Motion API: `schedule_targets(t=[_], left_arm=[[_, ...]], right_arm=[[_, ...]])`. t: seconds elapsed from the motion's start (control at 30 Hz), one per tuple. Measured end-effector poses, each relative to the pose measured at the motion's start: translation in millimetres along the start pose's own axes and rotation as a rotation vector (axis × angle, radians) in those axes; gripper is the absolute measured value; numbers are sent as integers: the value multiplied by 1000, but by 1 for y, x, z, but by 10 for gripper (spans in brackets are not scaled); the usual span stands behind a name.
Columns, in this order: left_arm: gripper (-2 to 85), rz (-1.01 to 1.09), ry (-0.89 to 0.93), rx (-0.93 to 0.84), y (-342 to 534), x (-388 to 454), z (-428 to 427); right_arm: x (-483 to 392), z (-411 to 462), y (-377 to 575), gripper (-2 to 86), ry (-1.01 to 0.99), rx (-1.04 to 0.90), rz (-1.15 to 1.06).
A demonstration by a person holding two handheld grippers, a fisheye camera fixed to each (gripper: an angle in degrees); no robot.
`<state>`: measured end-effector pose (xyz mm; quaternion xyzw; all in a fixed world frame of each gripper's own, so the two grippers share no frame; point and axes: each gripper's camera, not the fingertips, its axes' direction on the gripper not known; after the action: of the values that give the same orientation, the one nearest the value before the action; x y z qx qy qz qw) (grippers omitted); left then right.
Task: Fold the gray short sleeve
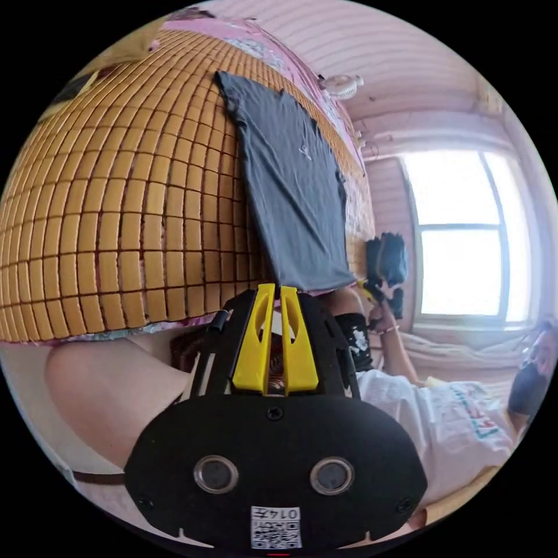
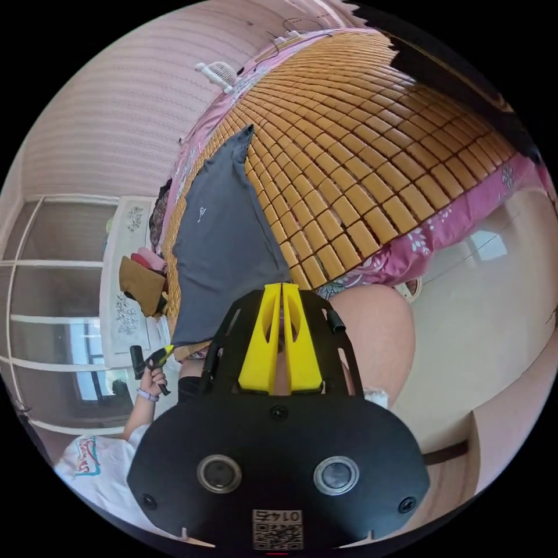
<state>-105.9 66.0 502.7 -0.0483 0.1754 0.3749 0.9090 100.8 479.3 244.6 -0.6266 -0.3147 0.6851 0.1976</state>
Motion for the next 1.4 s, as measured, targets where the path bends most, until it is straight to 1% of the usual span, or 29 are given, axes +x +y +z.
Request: schedule_targets(t=[0.03, 0.1, 0.13, 0.17, 0.2, 0.27, 0.3, 0.37, 0.5, 0.53, 0.6, 0.63, 0.67, 0.7, 0.73, 0.77, 0.83, 0.87, 1.0, 1.1, 1.23, 1.3, 1.4], left_arm=[[-7, -29, 26, 19, 1, -7, -3], [-8, -103, -34, 29, 4, -24, -9], [-8, -112, -18, 34, 5, -26, -9], [-8, -111, 68, 67, 8, -27, -12], [-9, -119, 125, 103, 11, -27, -14], [-9, -121, 98, 110, 13, -27, -15], [-8, -136, 18, 68, 12, -30, -10], [-7, -170, -70, 3, 12, -35, -1], [2, -175, -91, 19, 16, -33, 6], [5, -166, -103, 25, 17, -31, 7], [21, -113, -188, 42, 20, -19, 7], [25, -93, -212, 46, 21, -14, 7], [30, -49, -265, 53, 23, -5, 8], [34, 15, -325, 55, 25, 7, 10], [35, 52, -354, 49, 26, 14, 12], [38, 126, -410, 24, 28, 27, 20], [43, 209, -477, -24, 30, 43, 37], [48, 234, -521, -41, 32, 51, 48], [46, 220, -605, -78, 27, 58, 86], [24, 201, -601, -105, 23, 58, 102], [-5, 239, -611, -132, 28, 67, 106], [-8, 281, -606, -146, 35, 73, 110], [-8, 291, -573, -160, 44, 77, 114]], right_arm=[[10, 2, 1, -3, -38, -1, 61], [23, 6, 2, -3, -100, -7, 149], [30, 7, 5, -3, -193, 7, 196], [33, 7, 6, -3, -275, 26, 216], [34, 6, 7, -3, -287, 34, 224], [32, 6, 7, -3, -192, 48, 237], [32, 7, 6, -3, -161, 42, 239], [32, 16, 5, -2, -108, 3, 247], [22, 23, 8, 0, -46, 4, 197], [14, 26, 9, 1, -5, 10, 152], [-6, 31, 12, 4, 51, 17, 13], [-25, 38, 15, 9, 95, 1, -111], [-47, 47, 19, 16, 165, -15, -244], [-58, 52, 22, 21, 212, -24, -308], [-79, 67, 28, 36, 302, -61, -434], [-93, 83, 33, 57, 393, -110, -513], [-104, 109, 33, 76, 457, -194, -549], [-106, 126, 30, 78, 464, -251, -536], [-107, 157, 23, 62, 504, -327, -480], [-107, 166, 21, 34, 470, -358, -475], [-99, 150, 25, 15, 469, -272, -435], [-89, 150, 26, 14, 436, -267, -390], [-81, 160, 31, 17, 377, -265, -356]])
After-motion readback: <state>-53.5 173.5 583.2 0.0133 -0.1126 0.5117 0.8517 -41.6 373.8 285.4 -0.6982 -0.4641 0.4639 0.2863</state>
